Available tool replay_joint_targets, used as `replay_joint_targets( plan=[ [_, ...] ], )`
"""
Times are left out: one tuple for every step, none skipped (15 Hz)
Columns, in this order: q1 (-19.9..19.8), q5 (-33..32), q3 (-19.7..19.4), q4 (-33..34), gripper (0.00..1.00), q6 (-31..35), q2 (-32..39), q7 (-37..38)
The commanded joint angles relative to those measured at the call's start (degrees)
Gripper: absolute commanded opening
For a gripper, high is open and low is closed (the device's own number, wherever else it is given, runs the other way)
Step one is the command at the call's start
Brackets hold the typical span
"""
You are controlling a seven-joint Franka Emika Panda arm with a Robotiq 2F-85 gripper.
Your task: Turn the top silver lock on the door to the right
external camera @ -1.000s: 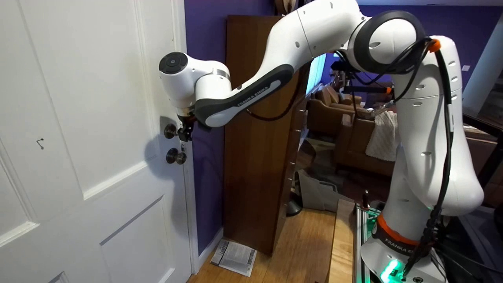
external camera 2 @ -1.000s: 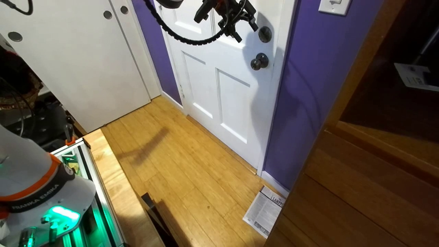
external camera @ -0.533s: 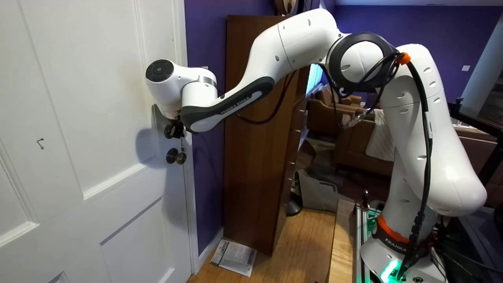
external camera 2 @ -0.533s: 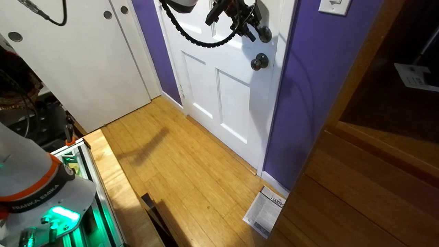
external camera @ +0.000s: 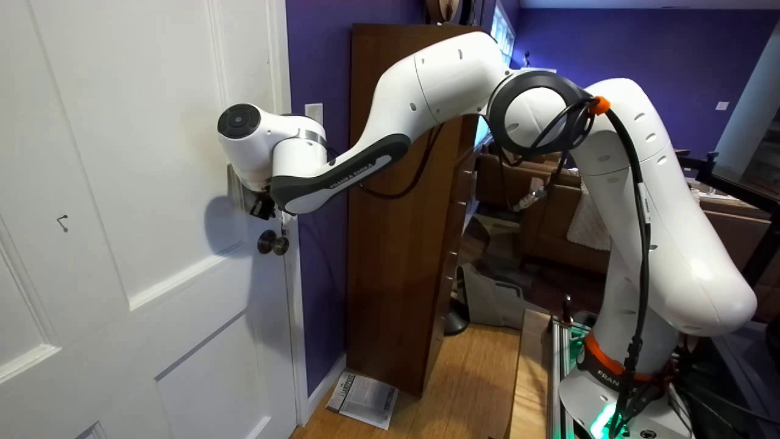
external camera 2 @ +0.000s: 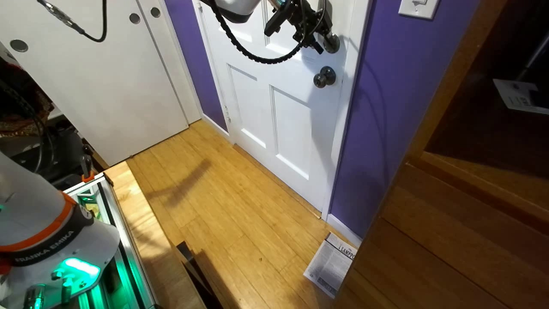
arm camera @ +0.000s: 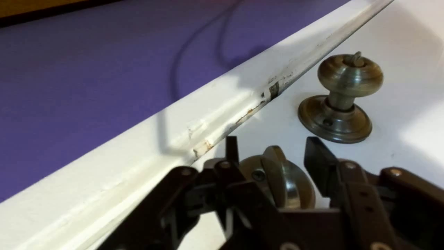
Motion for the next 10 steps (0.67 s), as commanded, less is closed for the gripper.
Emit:
replay_joint_targets(
  plan=[
    [1.0,0.3,-1.5,3.1,0.36,0.5,2.5,-0.2],
    [1.0,0.4,-1.7,3.5,0.29,0.5,2.7,-0.1],
    [1.1,0.3,-1.9,4.0,0.25,0.5,3.0,0.0],
    [1.1,0.5,-1.9,4.4,0.24,0.3,3.3,0.0],
    [1.2,0.7,-2.0,4.6,0.22,0.2,3.5,0.0],
    [1.4,0.8,-2.0,4.9,0.18,0.1,3.8,0.0],
    [1.4,0.9,-2.1,5.4,0.21,0.1,4.0,-0.2],
    [1.3,1.5,-1.9,5.8,0.2,0.1,4.3,-0.6],
    [1.2,2.1,-1.6,6.0,0.19,0.0,4.4,-1.0],
    [0.7,3.5,-1.1,5.9,0.13,0.0,4.1,-1.6]
  ],
)
